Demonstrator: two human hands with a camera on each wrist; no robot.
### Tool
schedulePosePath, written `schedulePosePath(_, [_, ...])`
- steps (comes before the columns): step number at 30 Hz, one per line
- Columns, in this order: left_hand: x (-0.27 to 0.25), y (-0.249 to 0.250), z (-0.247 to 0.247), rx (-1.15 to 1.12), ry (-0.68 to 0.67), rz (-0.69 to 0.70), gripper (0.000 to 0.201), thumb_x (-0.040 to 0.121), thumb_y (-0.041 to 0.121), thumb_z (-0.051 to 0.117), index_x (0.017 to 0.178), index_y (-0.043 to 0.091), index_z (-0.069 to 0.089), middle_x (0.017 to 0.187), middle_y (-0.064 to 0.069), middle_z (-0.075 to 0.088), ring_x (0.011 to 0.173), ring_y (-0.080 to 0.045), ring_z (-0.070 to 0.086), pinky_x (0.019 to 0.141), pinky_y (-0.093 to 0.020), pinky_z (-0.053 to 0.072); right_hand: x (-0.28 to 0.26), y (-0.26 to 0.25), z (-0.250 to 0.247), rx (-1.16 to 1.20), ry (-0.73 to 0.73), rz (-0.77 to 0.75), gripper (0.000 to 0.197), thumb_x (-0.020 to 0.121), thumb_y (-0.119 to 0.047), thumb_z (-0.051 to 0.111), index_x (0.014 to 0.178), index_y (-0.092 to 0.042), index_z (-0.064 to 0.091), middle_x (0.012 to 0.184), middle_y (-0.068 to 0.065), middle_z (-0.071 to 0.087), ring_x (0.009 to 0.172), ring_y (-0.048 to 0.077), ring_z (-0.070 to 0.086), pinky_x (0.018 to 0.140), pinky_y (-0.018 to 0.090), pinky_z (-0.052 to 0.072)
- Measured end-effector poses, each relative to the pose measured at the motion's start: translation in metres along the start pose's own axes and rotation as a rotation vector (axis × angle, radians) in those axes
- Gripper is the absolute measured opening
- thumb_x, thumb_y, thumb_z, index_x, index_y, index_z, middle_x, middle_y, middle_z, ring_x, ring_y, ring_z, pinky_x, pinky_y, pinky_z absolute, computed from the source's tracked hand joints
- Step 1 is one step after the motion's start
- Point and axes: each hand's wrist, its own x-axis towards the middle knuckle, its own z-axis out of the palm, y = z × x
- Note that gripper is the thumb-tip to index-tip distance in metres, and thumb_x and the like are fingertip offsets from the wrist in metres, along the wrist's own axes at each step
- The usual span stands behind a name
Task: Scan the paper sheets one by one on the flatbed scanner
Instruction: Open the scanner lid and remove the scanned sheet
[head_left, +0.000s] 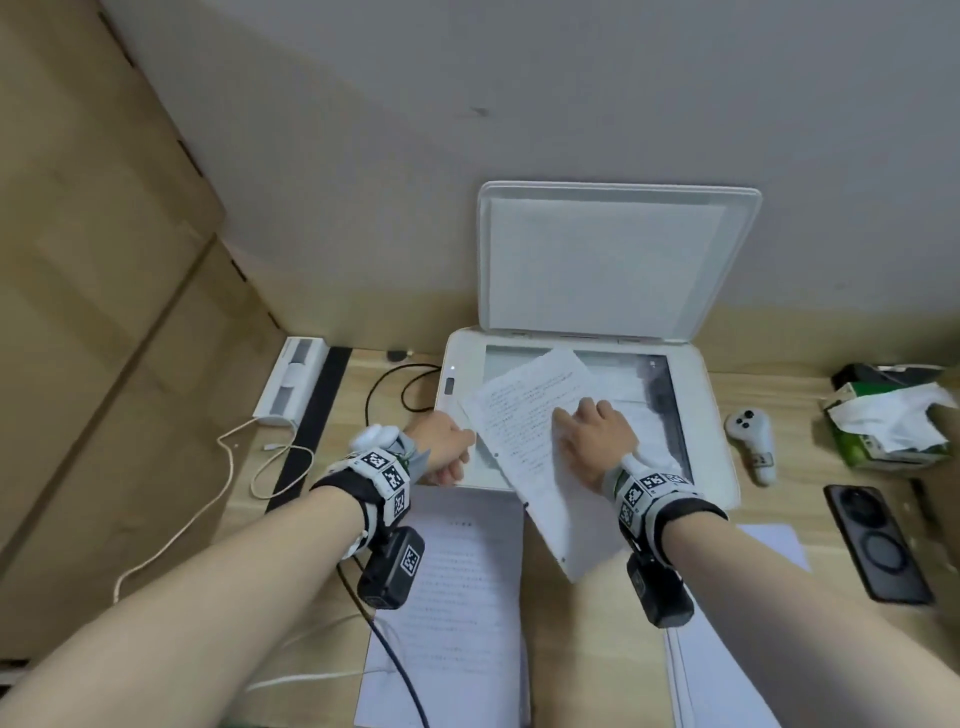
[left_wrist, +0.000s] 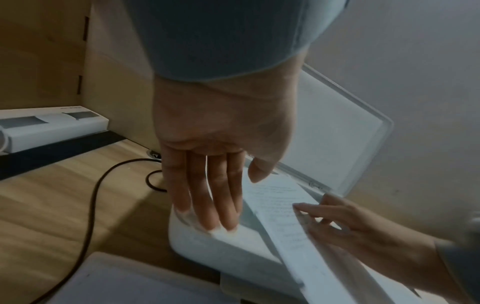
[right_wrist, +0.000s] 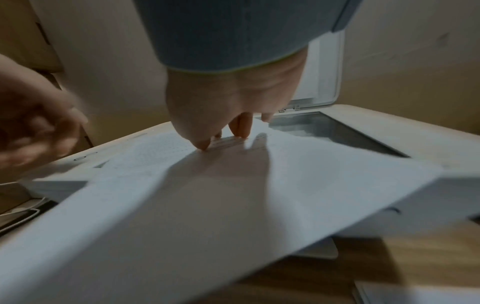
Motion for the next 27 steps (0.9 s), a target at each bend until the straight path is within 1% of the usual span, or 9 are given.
schedulePosePath(5, [-0.015, -0.022, 0.024, 0.197, -0.243, -0.026, 0.051, 0.092, 0.039, 0.046, 0.089, -0.006, 0.070, 0.073, -0.016, 0.074, 0.060, -0.029, 0.067, 0.054, -0.023, 0.042, -0.045, -0.012, 0.006, -0.024, 0.015, 0.031, 0.027, 0.097, -0.029, 0.045, 0.121, -0.020, 0.052, 0.107, 0.007, 0.050, 0.102, 0.030, 0.047, 0.073, 0.033, 0.029])
schedulePosePath(8, [-0.013, -0.029, 0.042, 0.233, -0.232, 0.039, 0.043, 0.092, 0.040, 0.048, 0.083, 0.002, 0.065, 0.074, -0.010, 0.074, 0.056, -0.023, 0.067, 0.059, -0.027, 0.049, -0.061, -0.019, 0.000, 0.028, 0.007, 0.016, 0.023, 0.097, -0.028, 0.045, 0.117, -0.022, 0.055, 0.106, 0.006, 0.050, 0.103, 0.029, 0.046, 0.072, 0.033, 0.030])
schedulePosePath(11, [-0.011, -0.032, 0.055, 0.192, -0.126, 0.153, 0.039, 0.092, 0.034, 0.057, 0.060, 0.015, 0.045, 0.055, -0.002, 0.047, 0.049, -0.019, 0.043, 0.056, -0.031, 0.035, -0.076, -0.011, -0.012, 0.076, -0.045, 0.027, 0.024, 0.097, -0.031, 0.044, 0.115, -0.024, 0.059, 0.108, 0.003, 0.051, 0.107, 0.027, 0.046, 0.076, 0.035, 0.037])
schedulePosePath(13, [-0.008, -0.031, 0.060, 0.143, -0.089, 0.181, 0.043, 0.090, 0.027, 0.058, 0.056, 0.019, 0.033, 0.052, -0.001, 0.032, 0.049, -0.017, 0.032, 0.055, -0.030, 0.025, -0.086, 0.004, -0.018, 0.088, -0.069, 0.143, 0.027, 0.099, -0.035, 0.042, 0.111, -0.018, 0.059, 0.111, 0.004, 0.056, 0.108, 0.029, 0.052, 0.081, 0.037, 0.044])
schedulePosePath(17, [-0.009, -0.026, 0.076, 0.068, -0.124, 0.128, 0.037, 0.090, 0.026, 0.061, 0.062, 0.015, 0.041, 0.064, -0.008, 0.046, 0.057, -0.021, 0.049, 0.052, -0.028, 0.040, -0.121, 0.043, -0.019, 0.127, -0.238, 0.397, 0.044, 0.100, -0.052, 0.030, 0.089, -0.019, 0.058, 0.093, 0.005, 0.065, 0.083, 0.029, 0.062, 0.072, 0.035, 0.048])
schedulePosePath(20, [-0.012, -0.020, 0.095, 0.026, -0.157, 0.137, 0.034, 0.088, 0.031, 0.067, 0.067, 0.013, 0.047, 0.077, -0.011, 0.056, 0.072, -0.024, 0.058, 0.062, -0.033, 0.050, -0.145, 0.066, 0.002, 0.328, -0.270, 0.401, 0.048, 0.098, -0.063, 0.028, 0.096, -0.027, 0.061, 0.093, 0.000, 0.067, 0.081, 0.024, 0.060, 0.077, 0.036, 0.048])
schedulePosePath(22, [-0.014, -0.017, 0.112, 0.006, -0.204, 0.143, 0.032, 0.086, 0.034, 0.069, 0.072, 0.009, 0.055, 0.080, -0.014, 0.061, 0.073, -0.024, 0.062, 0.066, -0.037, 0.054, -0.156, 0.072, 0.013, 0.453, -0.241, 0.392, 0.043, 0.099, -0.056, 0.035, 0.094, -0.021, 0.060, 0.091, 0.003, 0.068, 0.082, 0.027, 0.061, 0.073, 0.036, 0.047])
schedulePosePath(24, [-0.019, -0.004, 0.137, 0.002, -0.239, 0.139, 0.028, 0.088, 0.032, 0.070, 0.079, 0.006, 0.063, 0.083, -0.014, 0.067, 0.070, -0.024, 0.063, 0.063, -0.031, 0.053, -0.169, 0.085, 0.024, 0.537, -0.205, 0.427, 0.039, 0.099, -0.044, 0.043, 0.077, -0.013, 0.051, 0.075, 0.006, 0.061, 0.072, 0.029, 0.057, 0.063, 0.035, 0.040])
schedulePosePath(27, [-0.028, 0.006, 0.167, -0.002, -0.254, 0.145, 0.022, 0.090, 0.022, 0.068, 0.074, 0.008, 0.065, 0.073, -0.009, 0.064, 0.057, -0.018, 0.057, 0.056, -0.028, 0.048, -0.189, 0.099, 0.037, 0.555, -0.178, 0.459, 0.039, 0.098, -0.037, 0.046, 0.066, -0.016, 0.037, 0.063, 0.003, 0.048, 0.061, 0.024, 0.044, 0.057, 0.035, 0.030])
